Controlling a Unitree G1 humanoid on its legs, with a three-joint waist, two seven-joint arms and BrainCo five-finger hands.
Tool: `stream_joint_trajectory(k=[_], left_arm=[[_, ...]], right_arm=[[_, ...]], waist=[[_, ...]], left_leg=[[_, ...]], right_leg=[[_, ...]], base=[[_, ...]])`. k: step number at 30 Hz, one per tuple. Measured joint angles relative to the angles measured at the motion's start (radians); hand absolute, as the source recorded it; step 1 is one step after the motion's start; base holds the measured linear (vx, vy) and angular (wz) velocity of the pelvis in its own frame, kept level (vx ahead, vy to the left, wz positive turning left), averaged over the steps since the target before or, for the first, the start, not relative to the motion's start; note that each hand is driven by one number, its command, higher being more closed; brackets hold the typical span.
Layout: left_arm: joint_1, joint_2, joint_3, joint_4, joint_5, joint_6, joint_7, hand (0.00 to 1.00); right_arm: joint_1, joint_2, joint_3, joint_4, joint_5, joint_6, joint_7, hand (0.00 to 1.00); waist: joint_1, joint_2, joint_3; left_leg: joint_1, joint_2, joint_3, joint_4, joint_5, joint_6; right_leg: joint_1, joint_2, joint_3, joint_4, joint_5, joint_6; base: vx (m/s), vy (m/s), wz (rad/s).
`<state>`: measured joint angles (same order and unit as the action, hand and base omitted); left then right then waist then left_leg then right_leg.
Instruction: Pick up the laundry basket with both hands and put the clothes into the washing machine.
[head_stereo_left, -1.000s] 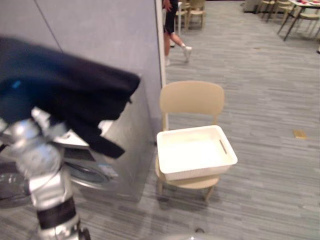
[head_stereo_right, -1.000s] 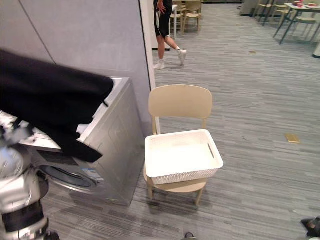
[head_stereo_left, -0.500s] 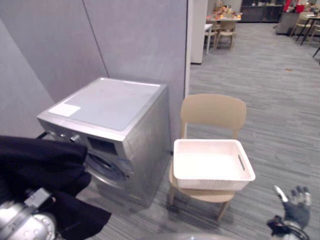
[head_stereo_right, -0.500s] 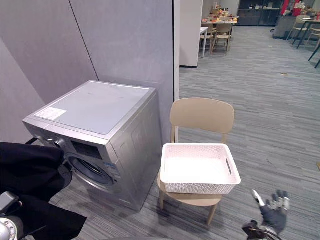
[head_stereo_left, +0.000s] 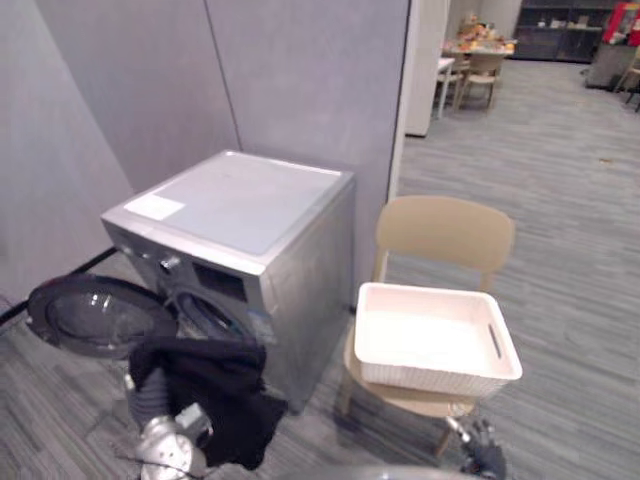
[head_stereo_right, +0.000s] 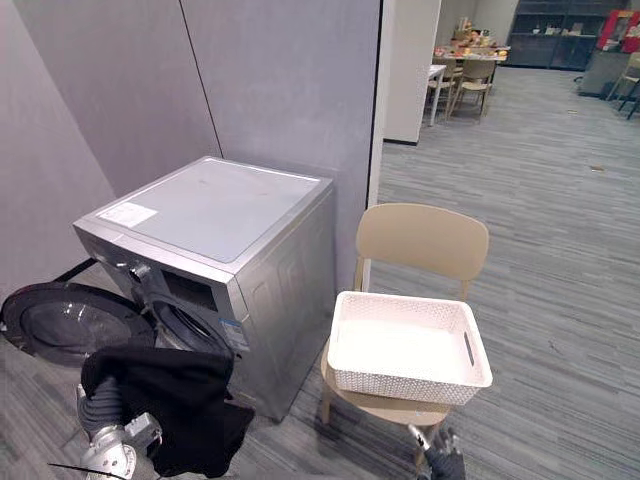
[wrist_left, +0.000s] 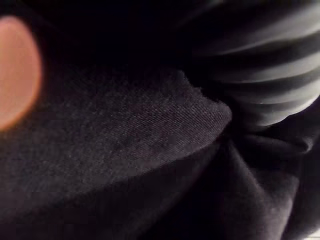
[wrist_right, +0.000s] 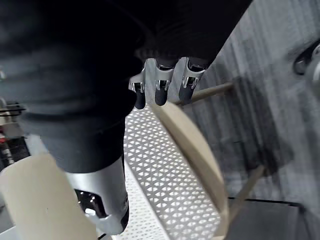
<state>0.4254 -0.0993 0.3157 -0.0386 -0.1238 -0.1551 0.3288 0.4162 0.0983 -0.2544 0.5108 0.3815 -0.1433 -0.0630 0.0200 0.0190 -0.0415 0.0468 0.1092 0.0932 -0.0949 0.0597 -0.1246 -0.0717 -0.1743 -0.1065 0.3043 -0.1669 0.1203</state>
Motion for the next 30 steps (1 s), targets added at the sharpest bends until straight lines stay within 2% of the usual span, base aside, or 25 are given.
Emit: stream_joint_trajectory(k=[3,5,6,7,8,9,11,12,14,15,17,18,20,21,23,24,25,26,27,28,29,30], left_arm=[[-0.012,0.004,-0.003,0.002,0.0,0.0,-0.001,1.0],[-0.029,0.009,-0.028,0.0,-0.002,0.0,0.0,1.0],[-0.035,0.011,-0.041,0.0,-0.003,0.0,0.001,1.0],[-0.052,0.015,-0.067,0.0,-0.006,0.001,0.0,1.0],[-0.063,0.017,-0.094,0.0,-0.013,0.006,-0.001,1.0],[-0.066,0.018,-0.102,-0.001,-0.013,0.005,0.0,1.0],[-0.075,0.02,-0.117,-0.003,-0.012,0.005,0.001,1.0],[-0.076,0.02,-0.115,-0.008,-0.013,0.004,0.002,1.0],[-0.089,0.023,-0.115,-0.014,-0.015,-0.005,0.003,1.0],[-0.091,0.023,-0.116,-0.014,-0.017,-0.007,0.002,1.0],[-0.095,0.023,-0.124,-0.006,-0.024,-0.008,0.003,1.0],[-0.113,0.026,-0.13,0.012,-0.037,-0.008,0.002,1.0],[-0.144,0.03,-0.128,0.058,-0.061,-0.007,0.004,1.0],[-0.161,0.031,-0.128,0.078,-0.063,-0.007,0.004,1.0],[-0.213,0.035,-0.149,0.093,-0.062,-0.007,0.004,1.0],[-0.226,0.037,-0.149,0.093,-0.062,-0.007,0.005,1.0],[-0.246,0.036,-0.162,0.093,-0.061,-0.008,0.005,1.0],[-0.257,0.036,-0.182,0.093,-0.061,-0.008,0.005,1.0],[-0.259,0.036,-0.193,0.094,-0.061,-0.008,0.004,1.0],[-0.262,0.037,-0.209,0.098,-0.061,-0.01,0.003,1.0],[-0.269,0.038,-0.227,0.116,-0.062,-0.017,0.003,1.0],[-0.269,0.036,-0.236,0.135,-0.061,-0.021,0.003,1.0]], right_arm=[[-0.042,-0.013,0.057,0.034,0.0,-0.001,-0.003,0.0],[-0.087,-0.03,0.119,0.034,-0.003,-0.004,-0.003,0.0],[-0.1,-0.032,0.133,0.033,-0.006,-0.005,-0.003,0.0],[-0.128,-0.049,0.155,0.032,-0.015,-0.006,-0.002,0.0],[-0.155,-0.06,0.159,0.033,-0.031,-0.006,-0.001,0.0],[-0.165,-0.066,0.16,0.034,-0.032,-0.007,-0.001,0.0],[-0.205,-0.092,0.16,0.036,-0.039,-0.008,-0.01,0.0],[-0.211,-0.094,0.16,0.036,-0.039,-0.008,-0.015,0.0],[-0.237,-0.092,0.157,0.038,-0.039,-0.008,-0.03,0.0],[-0.252,-0.092,0.151,0.049,-0.039,-0.008,-0.032,0.0],[-0.265,-0.098,0.148,0.072,-0.039,-0.009,-0.041,0.0],[-0.285,-0.095,0.135,0.101,-0.039,-0.008,-0.047,0.0],[-0.31,-0.092,0.12,0.155,-0.038,-0.005,-0.054,0.0],[-0.315,-0.084,0.111,0.167,-0.038,-0.005,-0.065,0.0],[-0.344,-0.084,0.108,0.184,-0.038,-0.004,-0.073,0.0],[-0.354,-0.087,0.107,0.186,-0.038,-0.004,-0.073,0.0],[-0.377,-0.095,0.107,0.198,-0.039,-0.005,-0.073,0.0],[-0.399,-0.109,0.107,0.22,-0.04,-0.004,-0.072,0.0],[-0.405,-0.116,0.107,0.225,-0.04,-0.003,-0.072,0.0],[-0.408,-0.123,0.105,0.226,-0.04,-0.002,-0.073,0.0],[-0.409,-0.125,0.104,0.226,-0.039,-0.002,-0.074,0.0],[-0.407,-0.123,0.106,0.226,-0.039,-0.002,-0.076,0.0]], waist=[[0.003,-0.002,0.065],[0.004,-0.007,0.092],[0.006,-0.006,0.098],[0.006,-0.006,0.131],[0.004,0.003,0.155],[0.005,-0.001,0.164],[0.022,0.008,0.186],[0.022,0.012,0.184],[0.024,0.01,0.186],[0.025,0.011,0.185],[0.022,0.019,0.174],[0.023,0.025,0.169],[0.037,0.004,0.164],[0.048,-0.003,0.16],[0.05,-0.006,0.156],[0.051,-0.006,0.156],[0.045,-0.005,0.155],[0.045,-0.001,0.153],[0.044,0.002,0.152],[0.039,0.01,0.147],[0.022,0.021,0.14],[0.013,0.023,0.14]], left_leg=[[-0.079,0.017,-0.047,0.102,0.023,-0.031],[-0.194,0.015,-0.148,0.136,0.046,-0.047],[-0.213,0.015,-0.176,0.132,0.059,-0.045],[-0.242,0.028,-0.184,0.116,0.064,-0.044],[-0.253,0.042,-0.137,0.095,0.036,-0.008],[-0.261,0.05,-0.084,0.106,0.027,0.006],[-0.276,0.098,0.158,0.292,0.017,0.02],[-0.271,0.108,0.187,0.331,0.004,0.039],[-0.268,0.135,0.203,0.428,-0.068,0.069],[-0.266,0.145,0.173,0.469,-0.106,0.064],[-0.261,0.138,0.118,0.461,-0.135,0.015],[-0.259,0.111,0.096,0.422,-0.143,0.003],[-0.262,0.068,0.094,0.387,-0.143,0.003],[-0.268,0.048,0.092,0.387,-0.148,0.011],[-0.3,-0.008,0.075,0.425,-0.167,0.046],[-0.305,-0.025,0.074,0.43,-0.172,0.053],[-0.313,-0.062,0.07,0.437,-0.181,0.072],[-0.316,-0.102,0.054,0.444,-0.196,0.095],[-0.316,-0.123,0.039,0.444,-0.202,0.105],[-0.314,-0.151,0.007,0.439,-0.213,0.121],[-0.303,-0.174,-0.026,0.425,-0.224,0.138],[-0.289,-0.18,-0.049,0.41,-0.222,0.14]], right_leg=[[-0.022,0.002,-0.048,0.084,-0.034,-0.023],[-0.091,-0.004,-0.146,0.167,-0.077,-0.052],[-0.107,-0.005,-0.176,0.187,-0.088,-0.057],[-0.112,-0.022,-0.242,0.219,-0.107,-0.073],[-0.106,-0.043,-0.307,0.223,-0.113,-0.087],[-0.104,-0.054,-0.325,0.224,-0.114,-0.092],[-0.089,-0.097,-0.399,0.231,-0.113,-0.101],[-0.086,-0.105,-0.417,0.234,-0.112,-0.101],[-0.07,-0.129,-0.457,0.228,-0.105,-0.103],[-0.056,-0.137,-0.475,0.218,-0.095,-0.087],[-0.053,-0.138,-0.494,0.19,-0.076,-0.065],[-0.055,-0.144,-0.495,0.158,-0.056,-0.046],[-0.051,-0.155,-0.487,0.09,-0.001,-0.017],[-0.051,-0.163,-0.479,0.063,0.026,-0.01],[-0.04,-0.194,-0.476,0.004,0.094,0.014],[-0.039,-0.206,-0.476,0.002,0.104,0.017],[-0.04,-0.238,-0.477,0.006,0.117,0.01],[-0.04,-0.276,-0.474,0.024,0.127,-0.005],[-0.041,-0.291,-0.464,0.039,0.132,-0.026],[-0.054,-0.309,-0.429,0.081,0.133,-0.107],[-0.089,-0.313,-0.33,0.151,0.157,-0.176],[-0.108,-0.288,-0.226,0.199,0.143,-0.163]], base=[[-0.03,-0.106,0.54],[-0.09,-0.179,1.15],[-0.07,-0.184,1.48],[-0.09,-0.164,1.6],[-0.09,-0.135,1.52],[-0.08,-0.074,1.23],[-0.05,-0.029,1.04],[-0.06,0.013,0.89],[-0.05,0.07,0.68],[-0.04,0.107,0.56],[-0.05,0.21,0.39],[-0.06,0.335,0.27],[-0.03,0.274,0.1],[0.0,0.32,0.03],[0.01,0.402,0.13],[0.02,0.342,0.28],[0.04,0.344,0.36],[0.04,0.339,0.43],[0.07,0.328,0.54],[0.11,0.288,0.72],[0.13,0.263,0.92],[0.15,0.183,0.99]])
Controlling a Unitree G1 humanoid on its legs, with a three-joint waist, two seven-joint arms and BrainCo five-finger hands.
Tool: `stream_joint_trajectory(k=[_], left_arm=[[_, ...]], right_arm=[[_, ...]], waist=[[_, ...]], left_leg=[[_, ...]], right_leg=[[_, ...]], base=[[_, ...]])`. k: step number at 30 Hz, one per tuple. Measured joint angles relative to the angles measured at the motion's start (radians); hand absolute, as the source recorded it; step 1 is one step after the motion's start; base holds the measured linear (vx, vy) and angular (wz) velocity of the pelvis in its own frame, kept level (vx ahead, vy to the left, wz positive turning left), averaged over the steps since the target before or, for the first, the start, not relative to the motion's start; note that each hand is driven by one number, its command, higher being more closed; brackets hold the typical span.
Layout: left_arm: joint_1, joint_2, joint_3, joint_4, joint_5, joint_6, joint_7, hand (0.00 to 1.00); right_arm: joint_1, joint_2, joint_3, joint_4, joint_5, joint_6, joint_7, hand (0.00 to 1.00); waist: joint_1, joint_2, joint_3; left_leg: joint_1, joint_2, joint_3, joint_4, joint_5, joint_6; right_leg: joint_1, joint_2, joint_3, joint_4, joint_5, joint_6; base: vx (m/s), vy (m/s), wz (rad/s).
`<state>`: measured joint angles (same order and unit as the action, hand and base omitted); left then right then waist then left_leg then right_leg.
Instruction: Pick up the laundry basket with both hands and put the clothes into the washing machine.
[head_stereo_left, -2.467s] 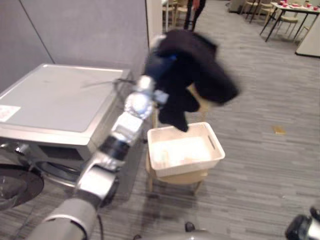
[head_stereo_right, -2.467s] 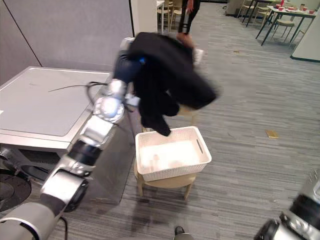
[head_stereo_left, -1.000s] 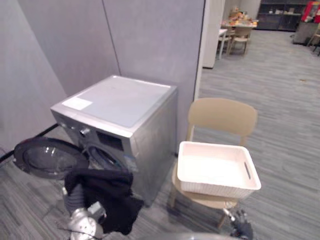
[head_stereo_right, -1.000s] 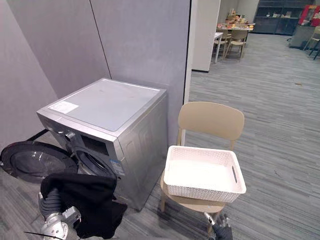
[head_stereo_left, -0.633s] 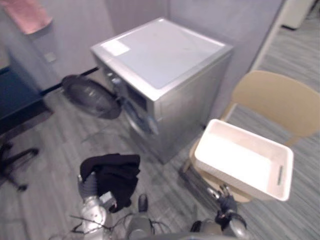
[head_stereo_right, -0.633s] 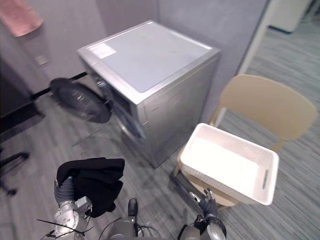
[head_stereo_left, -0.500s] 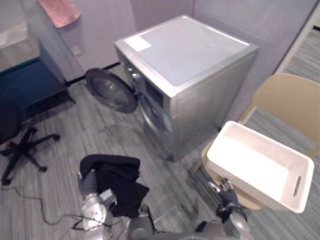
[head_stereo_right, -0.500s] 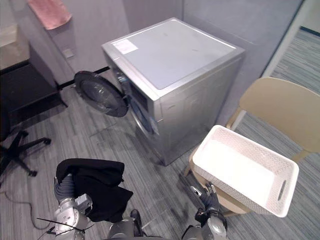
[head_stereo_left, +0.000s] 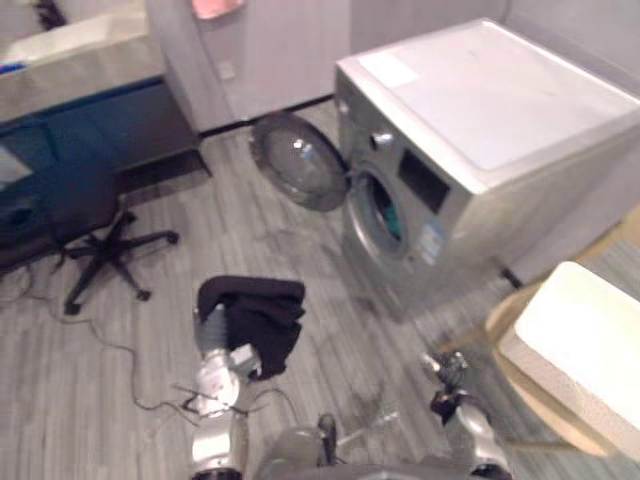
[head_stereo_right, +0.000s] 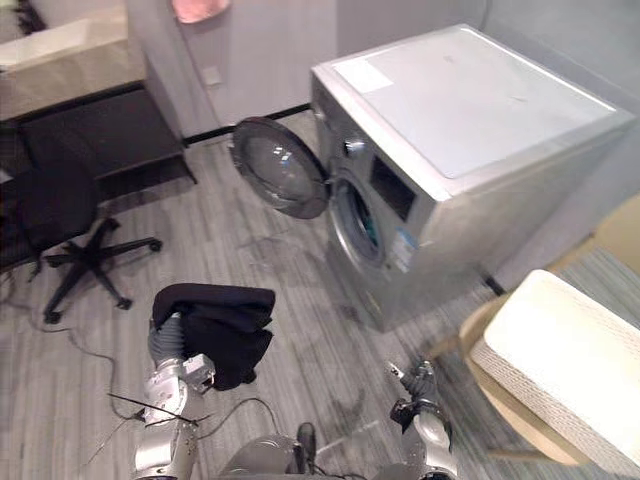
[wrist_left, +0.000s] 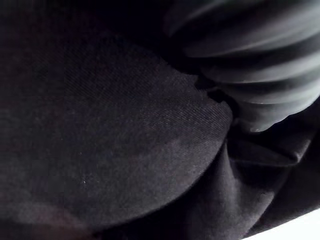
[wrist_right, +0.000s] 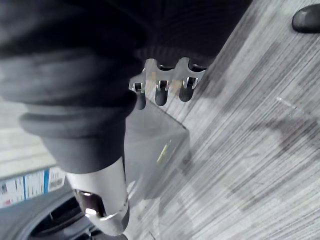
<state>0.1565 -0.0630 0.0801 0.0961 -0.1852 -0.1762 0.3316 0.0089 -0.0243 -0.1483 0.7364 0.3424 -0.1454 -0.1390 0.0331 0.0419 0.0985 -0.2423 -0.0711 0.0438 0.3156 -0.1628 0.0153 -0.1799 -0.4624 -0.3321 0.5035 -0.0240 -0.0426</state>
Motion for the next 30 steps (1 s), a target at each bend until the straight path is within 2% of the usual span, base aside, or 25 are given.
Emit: stream_joint_trajectory(k=[1,2,3,5,6,9,11,12,13,15,16,17,19,20,21,22,23,24,25,26,28,29,30], left_arm=[[0.008,0.008,-0.003,0.024,0.001,-0.001,-0.002,1.0],[0.03,0.017,-0.003,0.035,0.002,-0.001,-0.003,1.0],[0.04,0.018,-0.004,0.035,0.005,0.0,-0.006,1.0],[0.049,0.019,-0.033,0.036,0.009,0.006,-0.016,1.0],[0.047,0.018,-0.064,0.037,0.022,0.008,-0.034,1.0],[-0.023,0.017,-0.14,0.068,0.042,0.016,-0.063,1.0],[-0.053,0.028,-0.186,0.071,0.053,0.016,-0.077,1.0],[-0.061,0.039,-0.239,0.071,0.067,0.016,-0.092,1.0],[-0.061,0.032,-0.286,0.071,0.079,0.017,-0.106,1.0],[-0.058,0.013,-0.321,0.07,0.083,0.017,-0.115,1.0],[-0.058,0.008,-0.345,0.068,0.084,0.018,-0.118,1.0],[-0.059,0.008,-0.348,0.067,0.08,0.019,-0.12,1.0],[-0.06,0.008,-0.356,0.064,0.077,0.02,-0.142,1.0],[-0.051,0.007,-0.352,0.051,0.077,0.02,-0.156,1.0],[-0.044,0.007,-0.345,0.044,0.077,0.019,-0.158,1.0],[-0.037,0.006,-0.333,0.04,0.077,0.02,-0.158,1.0],[-0.038,0.006,-0.319,0.039,0.077,0.02,-0.158,1.0],[-0.037,0.006,-0.312,0.039,0.077,0.02,-0.158,1.0],[-0.033,0.005,-0.301,0.039,0.076,0.02,-0.157,1.0],[-0.024,0.005,-0.287,0.035,0.076,0.02,-0.156,1.0],[-0.014,0.005,-0.283,0.031,0.073,0.02,-0.149,1.0],[-0.009,0.005,-0.282,0.029,0.073,0.018,-0.145,1.0],[0.015,0.004,-0.267,0.022,0.073,0.017,-0.133,1.0]], right_arm=[[0.008,0.016,0.001,-0.004,0.001,0.0,0.001,0.0],[0.024,0.038,0.001,-0.011,0.002,0.0,0.004,0.0],[0.031,0.048,0.001,-0.017,0.004,-0.001,0.005,0.0],[0.061,0.07,-0.005,-0.042,0.011,-0.003,0.006,0.0],[0.083,0.087,-0.032,-0.058,0.012,-0.005,0.007,0.0],[0.134,0.096,-0.101,-0.062,0.054,-0.011,-0.005,0.0],[0.156,0.103,-0.127,-0.062,0.077,-0.013,-0.016,0.0],[0.167,0.103,-0.157,-0.062,0.089,-0.021,-0.023,0.0],[0.181,0.102,-0.17,-0.072,0.099,-0.033,-0.034,0.0],[0.186,0.1,-0.164,-0.095,0.111,-0.04,-0.034,0.0],[0.178,0.102,-0.137,-0.101,0.12,-0.042,-0.033,0.0],[0.172,0.102,-0.118,-0.109,0.12,-0.041,-0.033,0.0],[0.192,0.099,-0.099,-0.13,0.144,-0.011,-0.061,0.0],[0.241,0.096,-0.1,-0.142,0.154,-0.013,-0.053,0.0],[0.254,0.096,-0.103,-0.153,0.16,-0.015,-0.054,0.0],[0.262,0.096,-0.104,-0.188,0.163,-0.02,-0.055,0.0],[0.275,0.097,-0.105,-0.193,0.17,-0.01,-0.08,0.0],[0.289,0.098,-0.105,-0.197,0.169,-0.011,-0.077,0.0],[0.307,0.102,-0.1,-0.214,0.168,-0.011,-0.076,0.0],[0.308,0.102,-0.09,-0.214,0.168,-0.007,-0.08,0.0],[0.305,0.093,-0.068,-0.214,0.163,-0.007,-0.078,0.0],[0.289,0.089,-0.063,-0.211,0.155,-0.008,-0.074,0.0],[0.236,0.076,-0.033,-0.18,0.136,-0.009,-0.066,0.0]], waist=[[-0.002,-0.005,0.0],[-0.002,-0.022,-0.001],[-0.002,-0.03,-0.003],[-0.004,-0.05,-0.005],[-0.014,-0.051,-0.005],[-0.036,-0.055,0.004],[-0.062,-0.078,0.003],[-0.084,-0.095,-0.009],[-0.092,-0.088,-0.031],[-0.097,-0.05,-0.061],[-0.096,-0.027,-0.075],[-0.096,-0.025,-0.076],[-0.1,-0.019,-0.076],[-0.097,-0.013,-0.075],[-0.094,-0.01,-0.075],[-0.079,-0.01,-0.073],[-0.066,-0.014,-0.071],[-0.061,-0.014,-0.071],[-0.056,-0.015,-0.069],[-0.053,-0.02,-0.063],[-0.046,-0.031,-0.065],[-0.042,-0.031,-0.065],[-0.037,-0.032,-0.067]], left_leg=[[0.022,0.0,-0.023,-0.016,0.004,0.003],[0.05,-0.005,-0.039,-0.044,0.018,0.01],[0.06,-0.01,-0.056,-0.058,0.019,0.01],[0.092,-0.018,-0.098,-0.106,0.019,0.01],[0.119,-0.017,-0.127,-0.144,0.011,0.022],[0.195,-0.011,-0.164,-0.183,-0.023,0.073],[0.219,-0.028,-0.187,-0.18,-0.045,0.074],[0.24,-0.041,-0.211,-0.166,-0.073,0.065],[0.245,-0.033,-0.23,-0.148,-0.111,0.045],[0.23,0.016,-0.223,-0.093,-0.141,-0.008],[0.206,0.071,-0.192,0.036,-0.152,-0.067],[0.196,0.088,-0.181,0.111,-0.165,-0.101],[0.119,0.131,-0.166,0.463,-0.123,-0.207],[0.055,0.16,-0.119,0.68,-0.095,-0.228],[0.026,0.18,-0.087,0.763,-0.096,-0.223],[-0.025,0.221,-0.02,0.868,-0.106,-0.203],[-0.073,0.253,0.027,0.873,-0.134,-0.15],[-0.095,0.269,0.046,0.851,-0.151,-0.117],[-0.125,0.295,0.068,0.76,-0.178,-0.071],[-0.142,0.302,0.067,0.63,-0.188,-0.052],[-0.143,0.294,0.043,0.388,-0.181,-0.063],[-0.147,0.292,-0.01,0.25,-0.162,-0.096],[-0.163,0.307,-0.105,0.094,-0.129,-0.153]], right_leg=[[-0.015,0.074,0.126,0.061,-0.057,0.047],[-0.026,0.138,0.191,0.104,-0.113,0.075],[-0.035,0.168,0.211,0.115,-0.143,0.092],[-0.073,0.265,0.237,0.125,-0.219,0.123],[-0.124,0.346,0.238,0.112,-0.249,0.136],[-0.203,0.441,0.183,0.029,-0.238,0.133],[-0.212,0.445,0.202,-0.039,-0.203,0.135],[-0.213,0.442,0.232,-0.048,-0.153,0.061],[-0.209,0.452,0.219,-0.04,-0.132,-0.004],[-0.188,0.497,0.192,-0.076,-0.143,-0.022],[-0.142,0.56,0.191,-0.119,-0.13,-0.054],[-0.116,0.583,0.192,-0.136,-0.125,-0.067],[0.004,0.639,0.206,-0.206,-0.125,-0.07],[0.068,0.66,0.226,-0.239,-0.125,-0.069],[0.095,0.668,0.241,-0.252,-0.125,-0.069],[0.146,0.675,0.276,-0.276,-0.125,-0.069],[0.189,0.671,0.307,-0.299,-0.125,-0.069],[0.204,0.669,0.319,-0.306,-0.125,-0.069],[0.234,0.668,0.349,-0.314,-0.126,-0.067],[0.257,0.666,0.4,-0.316,-0.128,-0.064],[0.261,0.653,0.475,-0.314,-0.14,-0.043],[0.253,0.651,0.535,-0.311,-0.149,-0.029],[0.216,0.658,0.662,-0.287,-0.168,0.001]], base=[[0.15,0.117,0.84],[0.14,0.083,0.62],[0.15,0.031,0.46],[0.17,-0.049,0.49],[0.17,-0.079,0.47],[0.23,-0.126,0.46],[0.26,-0.184,0.77],[0.41,-0.273,0.81],[0.51,-0.296,0.59],[0.49,-0.222,0.04],[0.42,-0.151,-0.31],[0.5,-0.186,-0.4],[0.5,-0.192,-0.14],[0.4,-0.155,-0.13],[0.34,-0.11,-0.5],[0.31,-0.074,-0.73],[0.31,-0.063,-0.74],[0.28,-0.043,-0.67],[0.26,-0.011,-0.79],[0.31,0.032,-1.12],[0.23,0.072,-1.25],[0.27,0.161,-2.09],[0.27,0.201,-2.33]])
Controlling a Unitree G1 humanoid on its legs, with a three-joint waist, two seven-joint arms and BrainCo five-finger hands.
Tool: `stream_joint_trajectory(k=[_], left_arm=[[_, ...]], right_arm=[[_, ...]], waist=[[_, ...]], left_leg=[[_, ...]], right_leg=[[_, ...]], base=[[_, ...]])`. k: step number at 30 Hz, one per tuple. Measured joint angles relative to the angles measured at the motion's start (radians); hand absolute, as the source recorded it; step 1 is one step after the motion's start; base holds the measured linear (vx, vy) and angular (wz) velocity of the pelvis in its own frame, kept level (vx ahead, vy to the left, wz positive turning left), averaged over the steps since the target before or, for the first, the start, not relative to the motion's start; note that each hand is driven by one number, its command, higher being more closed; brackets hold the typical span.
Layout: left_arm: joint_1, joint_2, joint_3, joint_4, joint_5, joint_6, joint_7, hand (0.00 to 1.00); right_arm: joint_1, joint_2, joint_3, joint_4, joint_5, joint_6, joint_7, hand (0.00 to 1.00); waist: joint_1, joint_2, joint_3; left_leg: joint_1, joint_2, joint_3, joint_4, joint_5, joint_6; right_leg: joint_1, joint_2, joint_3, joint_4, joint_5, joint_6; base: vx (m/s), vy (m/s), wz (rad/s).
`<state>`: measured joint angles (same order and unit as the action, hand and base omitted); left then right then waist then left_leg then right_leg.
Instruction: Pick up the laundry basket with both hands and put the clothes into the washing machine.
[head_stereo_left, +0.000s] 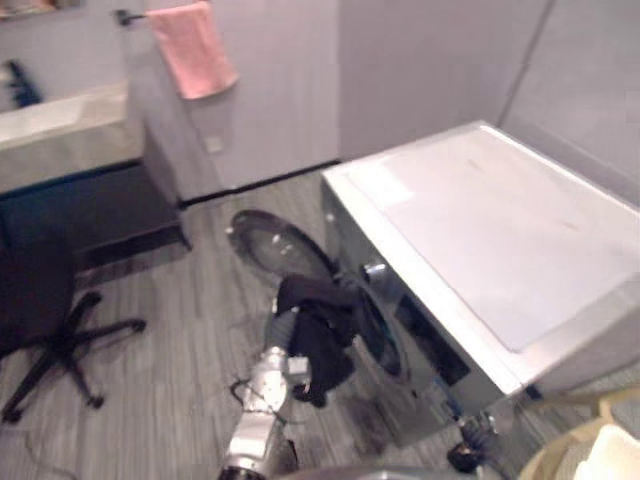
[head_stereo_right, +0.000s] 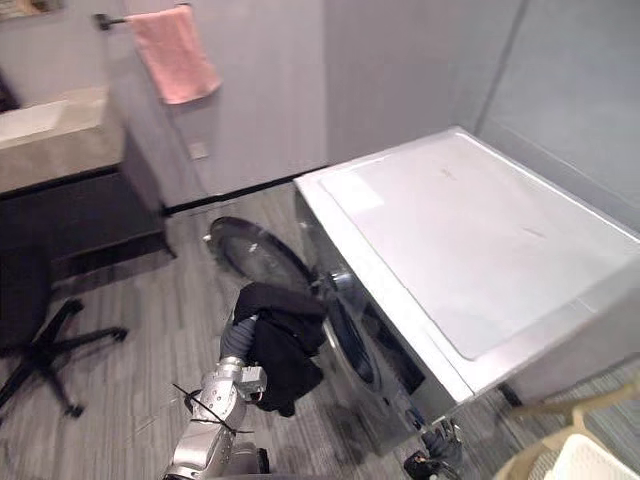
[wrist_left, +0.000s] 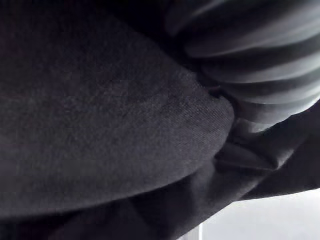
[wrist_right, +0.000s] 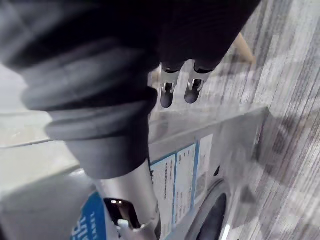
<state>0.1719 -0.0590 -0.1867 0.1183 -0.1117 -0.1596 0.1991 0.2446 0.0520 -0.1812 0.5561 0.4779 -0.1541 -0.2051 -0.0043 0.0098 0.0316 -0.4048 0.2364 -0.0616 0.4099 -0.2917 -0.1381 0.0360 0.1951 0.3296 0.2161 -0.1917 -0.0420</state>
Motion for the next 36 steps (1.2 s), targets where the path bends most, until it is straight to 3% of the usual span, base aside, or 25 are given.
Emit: stream_joint_trajectory(k=[1,2,3,4,5,6,7,8,9,10,11,12,13,14,15,17,20,23,26,32,35,36], left_arm=[[0.012,0.0,0.007,-0.001,0.0,0.0,0.005,1.0],[0.033,0.001,0.013,0.001,-0.002,0.003,0.005,1.0],[0.044,0.002,0.009,0.009,-0.004,0.003,0.0,1.0],[0.045,0.004,0.001,0.013,-0.004,0.004,-0.002,1.0],[0.045,0.007,-0.013,0.013,-0.004,0.005,-0.004,1.0],[0.041,0.008,-0.02,0.013,-0.003,0.005,-0.006,1.0],[0.018,0.036,-0.028,0.02,-0.003,0.005,-0.006,1.0],[0.0,0.06,-0.041,0.019,-0.003,0.005,-0.005,1.0],[-0.006,0.07,-0.039,0.015,-0.003,0.004,-0.004,1.0],[-0.007,0.082,-0.016,0.008,0.0,0.003,-0.001,1.0],[-0.012,0.084,0.008,0.009,0.002,0.005,0.005,1.0],[-0.019,0.085,0.011,0.011,0.006,0.008,0.006,1.0],[-0.036,0.084,0.022,0.012,0.011,0.01,0.006,1.0],[-0.034,0.088,0.046,0.014,0.023,0.009,0.004,1.0],[-0.034,0.088,0.06,0.026,0.033,0.009,0.005,1.0],[-0.035,0.075,0.122,0.057,0.045,0.021,0.009,1.0],[-0.033,0.066,0.159,0.072,0.044,0.022,0.024,1.0],[-0.002,0.06,0.168,0.078,0.04,0.022,0.025,1.0],[0.012,0.053,0.19,0.087,0.04,0.033,0.024,1.0],[0.013,0.06,0.145,0.099,0.042,0.04,-0.01,1.0],[0.019,0.037,0.136,0.059,0.033,0.04,-0.03,1.0],[0.033,0.022,0.136,0.023,0.032,0.038,-0.035,1.0]], right_arm=[[-0.032,-0.006,0.009,0.03,-0.02,-0.001,0.008,0.0],[-0.086,-0.023,0.026,0.09,-0.053,-0.001,0.014,0.0],[-0.104,-0.033,0.026,0.111,-0.071,0.003,0.017,0.0],[-0.105,-0.036,0.023,0.111,-0.078,0.002,0.02,0.0],[-0.105,-0.037,0.004,0.115,-0.079,0.002,0.023,0.0],[-0.104,-0.039,-0.014,0.119,-0.079,0.002,0.027,0.0],[-0.109,-0.012,-0.047,0.145,-0.076,0.003,0.028,0.0],[-0.106,-0.002,-0.078,0.145,-0.076,0.0,0.03,0.0],[-0.105,0.001,-0.091,0.15,-0.075,0.0,0.03,0.0],[-0.128,0.0,-0.094,0.16,-0.073,-0.002,0.031,0.0],[-0.151,0.002,-0.094,0.162,-0.073,-0.005,0.032,0.0],[-0.154,0.003,-0.094,0.162,-0.073,-0.01,0.032,0.0],[-0.152,0.005,-0.094,0.163,-0.073,-0.016,0.032,0.0],[-0.139,0.01,-0.093,0.164,-0.072,-0.016,0.032,0.0],[-0.136,0.01,-0.093,0.17,-0.069,-0.016,0.034,0.0],[-0.113,0.005,-0.093,0.172,-0.064,-0.016,0.038,0.0],[-0.092,-0.002,-0.093,0.159,-0.06,-0.016,0.063,0.0],[-0.057,-0.016,-0.093,0.132,-0.057,-0.016,0.078,0.0],[-0.057,-0.032,-0.088,0.126,-0.057,-0.019,0.079,0.0],[-0.048,-0.036,-0.071,0.126,-0.057,-0.025,0.083,0.0],[-0.054,-0.035,-0.044,0.111,-0.057,-0.027,0.098,0.0],[-0.052,-0.037,-0.043,0.077,-0.057,-0.028,0.097,0.0]], waist=[[0.003,-0.002,-0.002],[0.003,0.003,-0.008],[0.004,0.002,-0.008],[0.001,0.008,-0.012],[-0.013,0.015,-0.017],[-0.018,0.022,-0.021],[-0.041,-0.036,-0.026],[-0.048,-0.045,-0.025],[-0.045,-0.029,-0.015],[-0.026,-0.031,-0.015],[-0.024,-0.023,-0.009],[-0.029,-0.016,-0.005],[-0.036,-0.007,0.01],[-0.033,-0.018,0.021],[-0.032,-0.019,0.027],[-0.022,-0.009,0.037],[-0.005,-0.012,0.038],[0.0,-0.018,0.037],[0.017,-0.014,0.036],[0.02,-0.012,0.04],[0.021,-0.018,0.052],[0.021,-0.003,0.057]], left_leg=[[0.0,0.017,-0.015,-0.036,0.013,-0.022],[0.009,0.046,0.004,-0.071,0.046,-0.08],[0.035,0.067,0.08,-0.098,0.088,-0.098],[0.053,0.065,0.12,-0.123,0.126,-0.086],[0.092,0.045,0.186,-0.194,0.24,-0.033],[0.114,0.032,0.202,-0.229,0.316,0.001],[0.142,-0.019,0.245,-0.248,0.338,0.025],[0.166,-0.034,0.287,-0.283,0.332,0.049],[0.18,-0.031,0.313,-0.301,0.329,0.057],[0.21,-0.032,0.392,-0.326,0.323,0.066],[0.232,-0.032,0.458,-0.328,0.311,0.084],[0.242,-0.032,0.477,-0.328,0.305,0.091],[0.264,-0.032,0.501,-0.328,0.292,0.099],[0.285,-0.037,0.508,-0.323,0.268,0.085],[0.287,-0.042,0.501,-0.315,0.26,0.073],[0.272,-0.071,0.318,-0.269,0.181,0.004],[0.266,-0.105,0.212,-0.252,0.14,0.018],[0.278,-0.114,0.208,-0.255,0.14,0.02],[0.278,-0.114,0.183,-0.269,0.156,0.044],[0.278,-0.12,0.138,-0.21,0.161,0.049],[0.22,-0.134,0.124,-0.094,0.151,0.044],[0.213,-0.121,0.142,-0.093,0.109,0.06]], right_leg=[[-0.014,0.002,0.049,0.009,-0.005,0.008],[-0.023,-0.004,0.12,0.005,-0.012,0.021],[-0.016,-0.021,0.158,-0.016,-0.014,0.025],[-0.008,-0.031,0.172,-0.025,-0.014,0.025],[0.001,-0.045,0.18,-0.028,-0.018,0.033],[0.004,-0.057,0.177,-0.027,-0.032,0.057],[-0.002,-0.117,0.178,-0.016,-0.045,0.102],[-0.035,-0.132,0.169,0.026,-0.033,0.177],[-0.067,-0.133,0.169,0.062,-0.031,0.219],[-0.135,-0.168,0.129,0.091,-0.057,0.241],[-0.169,-0.221,0.071,0.055,-0.038,0.25],[-0.179,-0.243,0.04,0.029,-0.009,0.248],[-0.189,-0.271,-0.022,-0.013,0.084,0.232],[-0.203,-0.274,-0.064,-0.026,0.208,0.206],[-0.207,-0.276,-0.089,-0.022,0.204,0.205],[-0.221,-0.271,-0.151,-0.019,0.191,0.181],[-0.239,-0.255,-0.167,-0.023,0.173,0.195],[-0.244,-0.253,-0.161,-0.029,0.129,0.161],[-0.249,-0.234,-0.137,-0.081,0.145,0.142],[-0.2,-0.246,-0.179,-0.073,0.148,0.14],[-0.224,-0.283,-0.211,0.023,0.083,0.14],[-0.247,-0.281,-0.214,0.062,0.05,0.134]], base=[[0.34,0.315,-2.78],[0.32,0.453,-2.38],[0.26,0.391,-2.11],[0.24,0.441,-1.56],[0.21,0.386,-0.93],[0.32,0.567,-0.78],[0.32,0.516,-0.51],[0.25,0.382,-0.54],[0.17,0.316,-1.1],[0.06,0.292,-1.6],[0.0,0.265,-1.6],[-0.07,0.196,-1.16],[-0.09,0.115,-0.69],[-0.08,0.087,-0.53],[-0.05,0.046,-0.45],[0.0,-0.014,-0.55],[0.0,0.005,-0.63],[0.05,-0.082,-0.42],[0.02,-0.076,-0.42],[-0.01,0.008,0.19],[-0.13,0.019,0.43],[-0.15,0.044,0.29]])
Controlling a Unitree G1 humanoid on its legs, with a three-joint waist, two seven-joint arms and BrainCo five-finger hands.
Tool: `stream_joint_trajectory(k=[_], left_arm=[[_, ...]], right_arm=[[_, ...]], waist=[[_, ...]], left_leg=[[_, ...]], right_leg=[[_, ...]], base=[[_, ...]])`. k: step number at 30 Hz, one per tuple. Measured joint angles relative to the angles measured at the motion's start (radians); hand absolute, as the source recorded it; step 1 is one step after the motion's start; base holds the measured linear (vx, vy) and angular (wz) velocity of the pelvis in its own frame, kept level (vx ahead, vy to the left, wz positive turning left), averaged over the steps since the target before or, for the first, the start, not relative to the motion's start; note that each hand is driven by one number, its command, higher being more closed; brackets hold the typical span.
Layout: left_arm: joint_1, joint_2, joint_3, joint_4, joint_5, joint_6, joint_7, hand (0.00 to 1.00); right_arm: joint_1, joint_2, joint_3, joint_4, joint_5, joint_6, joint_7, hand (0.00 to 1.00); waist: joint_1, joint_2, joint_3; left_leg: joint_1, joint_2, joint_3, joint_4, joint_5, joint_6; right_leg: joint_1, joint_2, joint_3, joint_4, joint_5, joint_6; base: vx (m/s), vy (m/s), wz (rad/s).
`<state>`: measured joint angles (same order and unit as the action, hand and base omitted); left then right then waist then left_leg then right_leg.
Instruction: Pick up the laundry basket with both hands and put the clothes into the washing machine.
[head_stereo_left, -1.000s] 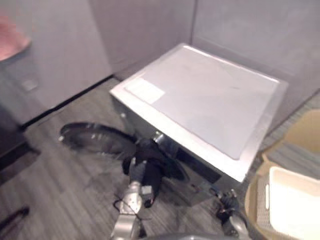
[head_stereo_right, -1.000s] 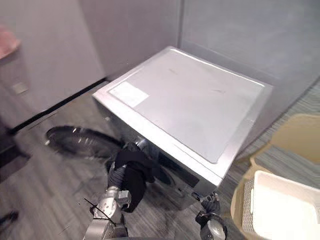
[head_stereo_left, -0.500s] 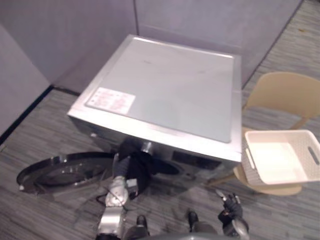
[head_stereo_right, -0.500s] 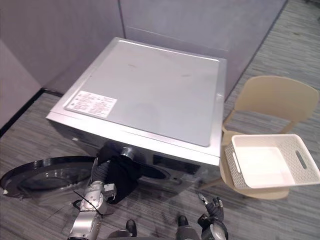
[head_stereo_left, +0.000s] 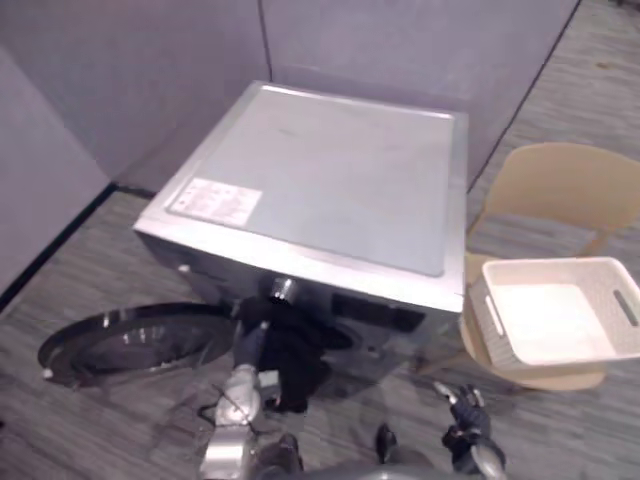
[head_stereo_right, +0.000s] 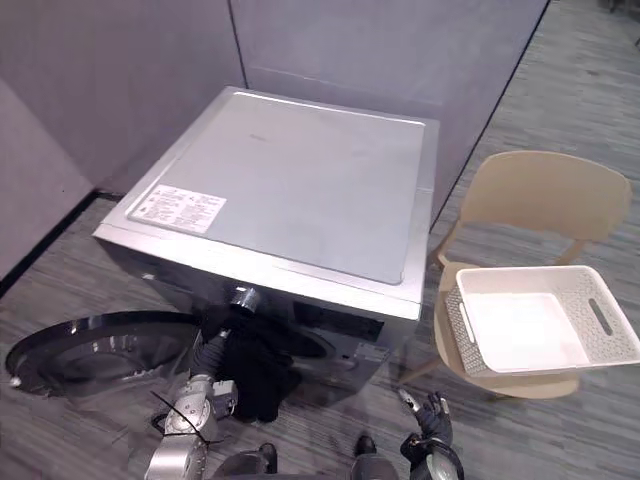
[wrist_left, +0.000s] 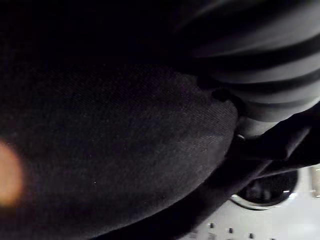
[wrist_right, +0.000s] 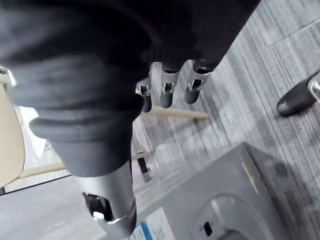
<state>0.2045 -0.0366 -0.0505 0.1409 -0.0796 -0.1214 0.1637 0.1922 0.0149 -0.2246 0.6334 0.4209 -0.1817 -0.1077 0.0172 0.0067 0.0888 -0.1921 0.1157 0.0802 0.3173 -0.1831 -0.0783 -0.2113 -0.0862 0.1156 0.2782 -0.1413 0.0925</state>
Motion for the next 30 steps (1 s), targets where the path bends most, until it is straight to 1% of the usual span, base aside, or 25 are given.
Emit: stream_joint_trajectory(k=[1,2,4,6,7,8,9,10,12,15,16,17,18,19,21,24,26,28,30], left_arm=[[0.003,-0.007,-0.001,-0.012,0.0,0.0,-0.005,1.0],[0.01,-0.013,-0.007,-0.027,0.0,-0.001,-0.007,1.0],[0.012,-0.013,-0.032,-0.028,0.0,-0.001,-0.008,1.0],[0.012,-0.018,-0.052,-0.031,0.0,-0.001,-0.007,1.0],[0.012,-0.016,-0.066,-0.032,-0.002,-0.001,-0.008,1.0],[0.012,-0.017,-0.08,-0.032,-0.008,-0.001,-0.008,1.0],[0.011,-0.014,-0.096,-0.032,-0.02,-0.001,-0.009,1.0],[0.011,-0.012,-0.103,-0.032,-0.025,-0.001,-0.01,1.0],[0.0,0.007,-0.139,-0.032,-0.029,-0.001,-0.012,1.0],[0.0,0.044,-0.18,-0.032,-0.035,-0.002,-0.033,1.0],[-0.003,0.053,-0.184,-0.032,-0.035,-0.002,-0.034,1.0],[-0.013,0.066,-0.189,-0.032,-0.035,-0.002,-0.035,1.0],[-0.018,0.07,-0.195,-0.032,-0.035,-0.002,-0.035,1.0],[-0.028,0.08,-0.2,-0.032,-0.035,-0.002,-0.035,1.0],[-0.04,0.084,-0.207,-0.032,-0.035,-0.004,-0.03,1.0],[-0.061,0.1,-0.21,-0.032,-0.036,-0.005,-0.028,1.0],[-0.068,0.104,-0.211,-0.031,-0.036,-0.006,-0.028,1.0],[-0.072,0.105,-0.213,-0.029,-0.037,-0.014,-0.028,1.0],[-0.103,0.104,-0.221,0.003,-0.037,-0.023,-0.025,1.0]], right_arm=[[-0.003,0.0,0.0,-0.011,0.0,0.001,-0.001,0.0],[-0.005,-0.001,0.008,-0.038,0.0,0.001,-0.001,0.0],[0.002,-0.003,0.008,-0.069,-0.002,0.0,-0.001,0.0],[0.002,-0.003,0.009,-0.07,-0.002,-0.001,-0.004,0.0],[0.007,-0.003,0.009,-0.068,-0.003,0.0,-0.005,0.0],[0.008,-0.003,0.008,-0.057,-0.003,0.0,-0.007,0.0],[0.001,-0.003,0.008,-0.042,-0.004,0.0,-0.014,0.0],[-0.009,-0.003,0.009,-0.028,-0.004,0.001,-0.02,0.0],[-0.032,-0.001,0.016,-0.01,-0.004,0.004,-0.025,0.0],[-0.059,0.001,0.039,-0.008,-0.004,0.004,-0.024,0.0],[-0.072,0.0,0.039,-0.006,-0.004,0.004,-0.023,0.0],[-0.099,0.002,0.049,0.002,-0.004,0.004,-0.023,0.0],[-0.111,0.003,0.059,0.008,-0.004,0.003,-0.022,0.0],[-0.125,0.006,0.085,0.013,-0.004,0.004,-0.021,0.0],[-0.128,0.013,0.118,0.014,-0.004,0.004,-0.019,0.0],[-0.118,0.017,0.123,0.04,-0.004,0.005,-0.018,0.0],[-0.107,0.012,0.123,0.051,-0.004,0.005,-0.018,0.0],[-0.097,0.011,0.123,0.05,-0.004,0.005,-0.017,0.0],[-0.087,0.004,0.123,0.05,-0.002,0.005,-0.017,0.0]], waist=[[0.002,0.001,0.002],[0.011,0.0,0.004],[0.015,-0.002,0.006],[0.014,-0.005,0.005],[0.003,-0.006,0.003],[-0.002,-0.008,0.002],[-0.001,-0.006,0.001],[-0.002,-0.004,0.001],[-0.005,-0.003,-0.001],[0.0,-0.009,-0.001],[0.0,-0.01,-0.002],[-0.001,-0.013,-0.003],[0.0,-0.016,-0.003],[0.003,-0.017,-0.004],[0.003,-0.023,-0.007],[0.002,-0.043,-0.018],[0.0,-0.049,-0.021],[0.001,-0.049,-0.021],[-0.001,-0.044,-0.009]], left_leg=[[-0.009,0.002,0.011,0.003,-0.017,0.004],[-0.012,0.005,0.052,0.004,-0.02,0.005],[-0.022,0.001,0.081,-0.004,-0.019,0.005],[-0.02,-0.016,0.087,-0.034,-0.003,-0.001],[-0.017,-0.022,0.087,-0.056,0.013,-0.001],[-0.005,-0.032,0.088,-0.091,0.032,-0.007],[-0.001,-0.035,0.09,-0.11,0.048,-0.011],[-0.001,-0.034,0.089,-0.11,0.049,-0.011],[-0.002,-0.036,0.089,-0.095,0.048,0.002],[-0.011,-0.053,0.088,-0.079,0.033,0.027],[-0.015,-0.057,0.088,-0.078,0.032,0.028],[-0.024,-0.065,0.092,-0.072,0.025,0.04],[-0.03,-0.067,0.098,-0.065,0.02,0.047],[-0.048,-0.066,0.11,-0.043,0.01,0.062],[-0.088,-0.062,0.118,-0.005,-0.011,0.076],[-0.142,-0.047,0.135,0.057,-0.041,0.078],[-0.167,-0.036,0.136,0.088,-0.052,0.076],[-0.197,-0.017,0.134,0.125,-0.06,0.079],[-0.263,0.024,0.115,0.205,-0.08,0.069]], right_leg=[[-0.015,-0.001,0.001,0.023,-0.011,0.004],[-0.037,-0.006,0.02,0.048,-0.02,0.01],[-0.052,-0.02,0.029,0.051,-0.017,0.016],[-0.059,-0.035,0.031,0.041,-0.008,0.03],[-0.058,-0.042,0.026,0.026,-0.002,0.034],[-0.052,-0.05,0.021,-0.006,0.014,0.041],[-0.041,-0.051,0.02,-0.049,0.045,0.044],[-0.032,-0.051,0.02,-0.073,0.061,0.046],[0.015,-0.058,0.018,-0.168,0.116,0.056],[0.038,-0.08,0.019,-0.226,0.156,0.077],[0.038,-0.084,0.019,-0.235,0.167,0.081],[0.036,-0.089,0.022,-0.252,0.184,0.093],[0.035,-0.091,0.023,-0.259,0.191,0.095],[0.029,-0.093,0.026,-0.279,0.216,0.097],[0.013,-0.092,0.026,-0.301,0.25,0.099],[-0.017,-0.088,0.025,-0.307,0.261,0.097],[-0.03,-0.081,0.025,-0.308,0.261,0.096],[-0.044,-0.066,0.024,-0.308,0.264,0.093],[-0.079,-0.03,0.021,-0.293,0.264,0.092]], base=[[-0.2,0.052,0.09],[-0.14,0.017,-0.12],[-0.13,0.033,-0.13],[-0.04,0.036,0.05],[0.04,0.025,0.14],[0.08,0.038,0.04],[0.1,0.045,-0.06],[0.13,0.064,-0.19],[0.14,0.067,-0.13],[0.09,0.088,-0.02],[0.03,0.107,-0.03],[-0.01,0.106,-0.07],[-0.04,0.127,-0.16],[-0.05,0.106,-0.18],[-0.08,0.114,-0.21],[-0.08,0.096,-0.17],[-0.05,0.058,-0.12],[-0.05,0.02,-0.11],[-0.08,-0.015,-0.13]])
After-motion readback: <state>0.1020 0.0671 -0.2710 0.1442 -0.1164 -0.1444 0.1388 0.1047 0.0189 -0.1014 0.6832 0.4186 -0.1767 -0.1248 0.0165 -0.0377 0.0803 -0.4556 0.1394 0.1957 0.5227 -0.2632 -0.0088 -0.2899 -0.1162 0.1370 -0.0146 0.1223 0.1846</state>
